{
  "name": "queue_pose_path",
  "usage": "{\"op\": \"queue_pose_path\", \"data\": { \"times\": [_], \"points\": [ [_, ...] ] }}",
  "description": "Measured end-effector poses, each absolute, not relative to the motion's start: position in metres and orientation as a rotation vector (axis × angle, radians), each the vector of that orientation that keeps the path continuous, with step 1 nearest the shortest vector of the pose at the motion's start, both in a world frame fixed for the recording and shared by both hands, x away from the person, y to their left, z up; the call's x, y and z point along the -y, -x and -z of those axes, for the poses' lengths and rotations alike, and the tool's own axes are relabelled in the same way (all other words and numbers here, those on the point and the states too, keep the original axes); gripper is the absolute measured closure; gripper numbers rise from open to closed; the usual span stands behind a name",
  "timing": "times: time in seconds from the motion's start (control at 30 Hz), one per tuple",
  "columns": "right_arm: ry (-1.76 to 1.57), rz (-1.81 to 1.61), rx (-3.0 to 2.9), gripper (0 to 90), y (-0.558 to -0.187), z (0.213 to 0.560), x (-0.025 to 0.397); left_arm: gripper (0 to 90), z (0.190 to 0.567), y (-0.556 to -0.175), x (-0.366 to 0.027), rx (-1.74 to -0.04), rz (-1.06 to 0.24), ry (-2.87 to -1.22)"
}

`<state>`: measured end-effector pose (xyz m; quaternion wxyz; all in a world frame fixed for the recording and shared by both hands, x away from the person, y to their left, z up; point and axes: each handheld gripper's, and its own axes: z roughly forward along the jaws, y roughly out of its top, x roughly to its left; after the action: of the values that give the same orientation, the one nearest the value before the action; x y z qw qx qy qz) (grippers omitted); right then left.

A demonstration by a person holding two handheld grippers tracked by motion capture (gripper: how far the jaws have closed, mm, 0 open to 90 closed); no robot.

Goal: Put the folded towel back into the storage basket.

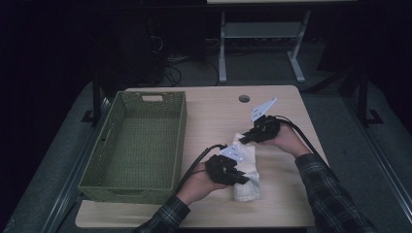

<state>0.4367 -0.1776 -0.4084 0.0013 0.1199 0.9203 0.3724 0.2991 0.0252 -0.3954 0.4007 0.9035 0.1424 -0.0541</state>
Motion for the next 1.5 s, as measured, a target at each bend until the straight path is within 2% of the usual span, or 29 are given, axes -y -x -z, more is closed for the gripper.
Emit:
{"op": "queue_pose_path", "data": {
  "times": [0.4, 0.8, 1.27, 1.5],
  "points": [
    [-0.323, -1.188, -2.884, 81.2, -0.448, 0.373, 0.157, 81.6, 0.343, -0.305, -0.047, -0.381, 0.067, -2.264],
    [-0.24, -1.201, -2.853, 81.2, -0.464, 0.342, 0.115, 81.6, 0.31, -0.32, -0.093, -0.382, 0.037, -2.252],
    [-0.166, -1.209, -2.826, 81.3, -0.472, 0.311, 0.047, 81.5, 0.288, -0.32, -0.168, -0.413, -0.036, -2.23],
    [-0.133, -1.229, -2.818, 81.4, -0.475, 0.307, 0.015, 81.5, 0.289, -0.318, -0.198, -0.445, -0.054, -2.227]
  ]
}}
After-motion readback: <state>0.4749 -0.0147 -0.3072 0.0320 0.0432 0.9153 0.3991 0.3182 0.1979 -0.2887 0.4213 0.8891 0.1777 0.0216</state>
